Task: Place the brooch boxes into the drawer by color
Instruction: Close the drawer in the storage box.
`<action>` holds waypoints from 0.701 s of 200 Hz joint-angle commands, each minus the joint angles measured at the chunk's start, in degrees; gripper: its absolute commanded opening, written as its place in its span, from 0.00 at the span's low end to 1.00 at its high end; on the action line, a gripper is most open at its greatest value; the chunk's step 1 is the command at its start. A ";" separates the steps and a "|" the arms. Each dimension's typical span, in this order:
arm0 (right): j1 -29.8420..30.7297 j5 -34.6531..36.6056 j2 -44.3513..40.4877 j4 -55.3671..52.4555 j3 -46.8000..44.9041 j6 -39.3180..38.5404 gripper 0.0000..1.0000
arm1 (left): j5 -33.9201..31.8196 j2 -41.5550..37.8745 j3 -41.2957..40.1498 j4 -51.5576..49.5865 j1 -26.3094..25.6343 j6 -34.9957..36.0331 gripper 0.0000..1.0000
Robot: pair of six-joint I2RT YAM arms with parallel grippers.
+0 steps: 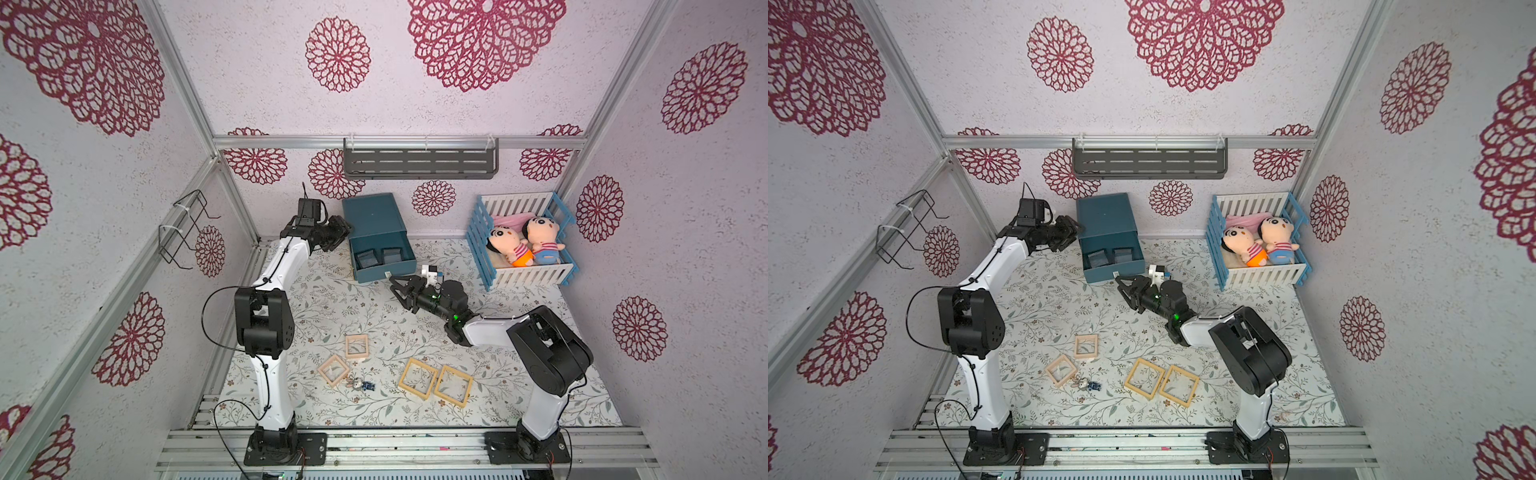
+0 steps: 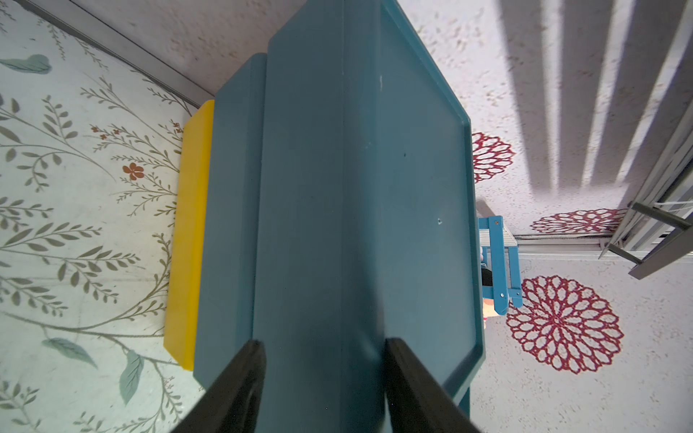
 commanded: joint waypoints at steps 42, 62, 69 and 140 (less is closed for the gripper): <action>0.72 4.98 3.29 4.19 3.69 3.19 0.42 | -0.61 -0.35 -0.41 -1.12 0.33 0.20 0.56; 0.72 5.67 4.14 4.87 4.30 4.02 0.38 | -0.52 -0.42 -0.50 -1.07 0.33 0.21 0.56; 0.71 5.91 4.46 5.23 4.55 4.36 0.38 | -0.44 -0.43 -0.52 -1.04 0.35 0.22 0.56; 1.32 8.21 6.07 6.30 6.43 6.34 0.11 | -0.10 -0.63 -0.84 -0.65 0.33 0.13 0.56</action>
